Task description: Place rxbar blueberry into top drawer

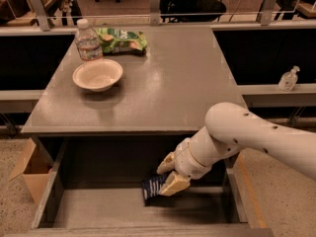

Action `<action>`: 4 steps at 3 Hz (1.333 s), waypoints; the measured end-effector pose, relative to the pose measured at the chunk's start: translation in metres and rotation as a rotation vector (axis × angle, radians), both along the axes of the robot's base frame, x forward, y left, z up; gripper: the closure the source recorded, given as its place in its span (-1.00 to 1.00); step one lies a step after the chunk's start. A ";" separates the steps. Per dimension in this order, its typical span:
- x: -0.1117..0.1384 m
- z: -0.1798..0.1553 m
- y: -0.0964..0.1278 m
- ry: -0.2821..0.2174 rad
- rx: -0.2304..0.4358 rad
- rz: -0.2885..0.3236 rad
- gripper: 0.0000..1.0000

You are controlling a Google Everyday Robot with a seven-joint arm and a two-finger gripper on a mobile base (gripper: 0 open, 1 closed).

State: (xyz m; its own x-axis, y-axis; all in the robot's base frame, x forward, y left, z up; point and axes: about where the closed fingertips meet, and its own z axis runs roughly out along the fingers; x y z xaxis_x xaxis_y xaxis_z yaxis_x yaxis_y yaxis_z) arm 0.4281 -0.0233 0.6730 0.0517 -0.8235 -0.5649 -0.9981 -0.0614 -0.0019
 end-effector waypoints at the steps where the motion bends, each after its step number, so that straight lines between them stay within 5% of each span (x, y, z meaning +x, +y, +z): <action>1: -0.001 0.000 0.001 0.000 -0.001 0.002 -1.00; 4: -0.009 0.021 -0.018 -0.047 0.020 -0.085 -1.00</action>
Offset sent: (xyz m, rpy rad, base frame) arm -0.0005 0.0006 -0.0001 -0.0006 0.0002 0.0019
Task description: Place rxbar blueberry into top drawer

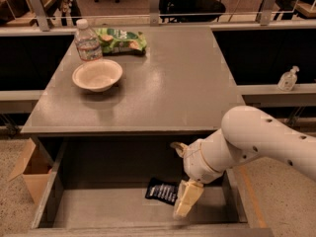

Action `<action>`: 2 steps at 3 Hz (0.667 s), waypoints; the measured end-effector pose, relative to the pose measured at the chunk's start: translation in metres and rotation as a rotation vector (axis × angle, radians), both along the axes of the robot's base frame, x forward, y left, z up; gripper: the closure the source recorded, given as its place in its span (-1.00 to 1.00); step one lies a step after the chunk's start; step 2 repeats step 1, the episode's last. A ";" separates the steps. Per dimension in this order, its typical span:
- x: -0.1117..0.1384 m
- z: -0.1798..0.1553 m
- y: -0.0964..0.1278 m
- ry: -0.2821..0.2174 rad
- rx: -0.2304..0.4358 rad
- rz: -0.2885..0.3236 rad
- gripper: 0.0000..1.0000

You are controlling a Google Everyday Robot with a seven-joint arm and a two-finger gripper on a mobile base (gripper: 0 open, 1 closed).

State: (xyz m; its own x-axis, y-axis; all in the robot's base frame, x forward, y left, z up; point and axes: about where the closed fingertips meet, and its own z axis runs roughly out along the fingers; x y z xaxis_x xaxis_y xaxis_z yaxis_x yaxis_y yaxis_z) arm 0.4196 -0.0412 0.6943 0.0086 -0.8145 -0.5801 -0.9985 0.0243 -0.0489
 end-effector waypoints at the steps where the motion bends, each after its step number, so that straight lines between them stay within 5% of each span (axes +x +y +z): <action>1: -0.007 0.019 -0.017 -0.040 -0.017 -0.057 -1.00; 2: -0.007 0.019 -0.017 -0.040 -0.017 -0.057 -1.00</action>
Offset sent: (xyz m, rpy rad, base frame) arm 0.0000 0.0000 0.0000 0.0000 0.0000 0.0000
